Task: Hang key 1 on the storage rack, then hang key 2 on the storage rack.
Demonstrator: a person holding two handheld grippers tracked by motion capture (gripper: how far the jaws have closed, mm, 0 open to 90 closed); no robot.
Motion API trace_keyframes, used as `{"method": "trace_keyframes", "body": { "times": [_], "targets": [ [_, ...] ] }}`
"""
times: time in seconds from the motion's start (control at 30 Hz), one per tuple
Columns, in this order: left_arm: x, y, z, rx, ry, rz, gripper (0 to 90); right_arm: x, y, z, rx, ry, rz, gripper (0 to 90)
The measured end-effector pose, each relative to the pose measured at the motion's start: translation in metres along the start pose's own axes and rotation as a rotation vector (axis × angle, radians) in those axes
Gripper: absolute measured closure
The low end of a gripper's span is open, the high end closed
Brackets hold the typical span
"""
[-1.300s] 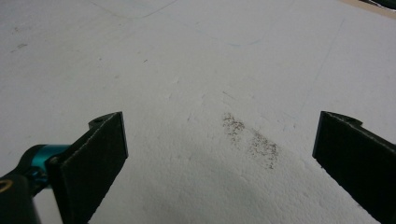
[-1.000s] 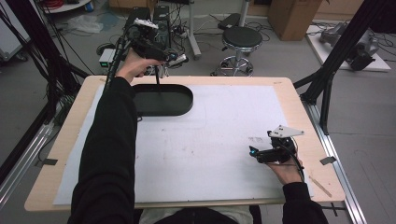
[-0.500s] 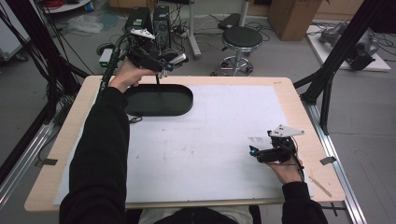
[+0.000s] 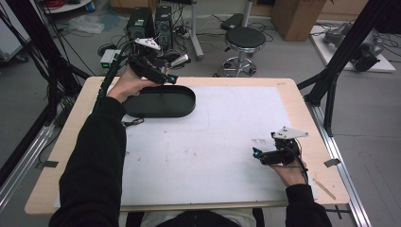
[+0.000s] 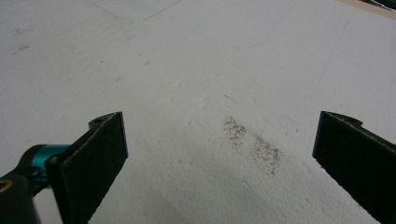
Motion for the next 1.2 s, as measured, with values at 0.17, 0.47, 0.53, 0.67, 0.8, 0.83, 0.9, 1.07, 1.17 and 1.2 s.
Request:
{"method": "trace_keyframes", "body": {
  "times": [0.17,0.47,0.53,0.67,0.8,0.83,0.9,1.07,1.17,1.2],
  "targets": [
    [0.003,0.027,0.01,0.023,-0.045,0.016,7.0,0.001,0.0,0.0,0.001,-0.001,0.003,2.3],
    [0.017,0.071,0.031,0.039,-0.101,0.059,8.2,0.002,-0.001,-0.003,0.009,0.001,0.007,2.3],
    [0.018,0.079,0.034,0.043,-0.1,0.068,8.2,0.002,0.0,-0.004,0.015,0.001,0.01,2.3],
    [0.019,0.091,0.038,0.052,-0.106,0.08,8.2,0.004,0.0,-0.004,0.015,0.001,0.014,2.3],
    [0.018,0.099,0.042,0.051,-0.095,0.074,8.9,0.005,0.0,-0.005,0.019,0.001,0.016,2.3],
    [0.018,0.099,0.042,0.051,-0.095,0.074,9.3,0.005,0.0,-0.005,0.019,0.001,0.016,2.3],
    [0.017,0.102,0.042,0.054,-0.087,0.071,9.5,0.005,0.0,-0.005,0.019,0.001,0.019,2.3],
    [0.017,0.114,0.042,0.093,-0.092,0.074,9.7,0.006,0.0,-0.005,0.026,0.007,0.027,2.3],
    [0.016,0.125,0.042,0.097,-0.086,0.093,9.6,0.006,0.001,-0.005,0.025,0.011,0.027,2.2],
    [0.016,0.128,0.043,0.105,-0.088,0.098,9.6,0.006,0.0,-0.004,0.021,0.016,0.029,2.3]
  ]
}}
Point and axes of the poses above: each handheld gripper's, and its own axes: z roughly backward along the jaws, y roughly out of its underside, x roughly to its left, the point moved 3 cm from there along -z, roughly forward along the jaws, and after that the axes turned 14 degrees about -z, right-handed, at the moved point
